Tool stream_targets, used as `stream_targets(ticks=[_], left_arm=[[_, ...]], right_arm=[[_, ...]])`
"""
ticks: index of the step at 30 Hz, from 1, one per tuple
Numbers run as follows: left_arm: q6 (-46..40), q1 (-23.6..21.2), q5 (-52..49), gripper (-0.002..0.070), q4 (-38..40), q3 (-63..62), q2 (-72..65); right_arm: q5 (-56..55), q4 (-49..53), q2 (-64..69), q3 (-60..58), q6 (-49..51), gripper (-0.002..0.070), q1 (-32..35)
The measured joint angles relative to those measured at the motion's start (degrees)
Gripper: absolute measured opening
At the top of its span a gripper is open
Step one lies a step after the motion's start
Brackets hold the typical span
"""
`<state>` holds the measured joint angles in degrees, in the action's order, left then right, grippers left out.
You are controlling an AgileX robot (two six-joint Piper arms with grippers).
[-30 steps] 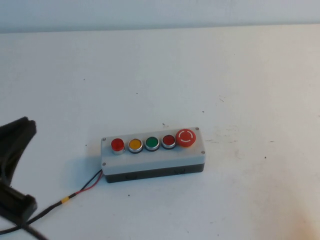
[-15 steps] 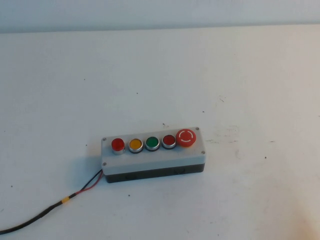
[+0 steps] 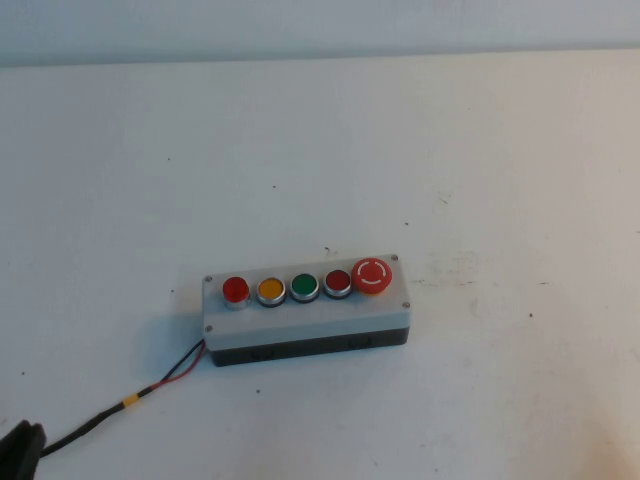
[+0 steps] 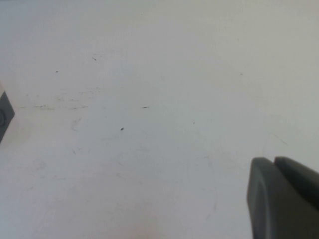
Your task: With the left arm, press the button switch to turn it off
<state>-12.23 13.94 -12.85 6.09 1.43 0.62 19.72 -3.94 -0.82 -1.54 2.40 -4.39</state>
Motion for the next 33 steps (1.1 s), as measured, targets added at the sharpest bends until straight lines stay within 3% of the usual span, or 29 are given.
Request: stream_targets(ticks=[7,33], left_arm=[[-0.1,0.0,-9.4,-0.0003,-0.2,0.0,0.0],[-0.1,0.0,-9.5,-0.0003,-0.2,0.0,0.0]], right_arm=[[0.0,0.0,0.0,0.0,0.0,-0.0016,0.0],[0.0,0.0,0.0,0.0,0.0,-0.0016,0.0]])
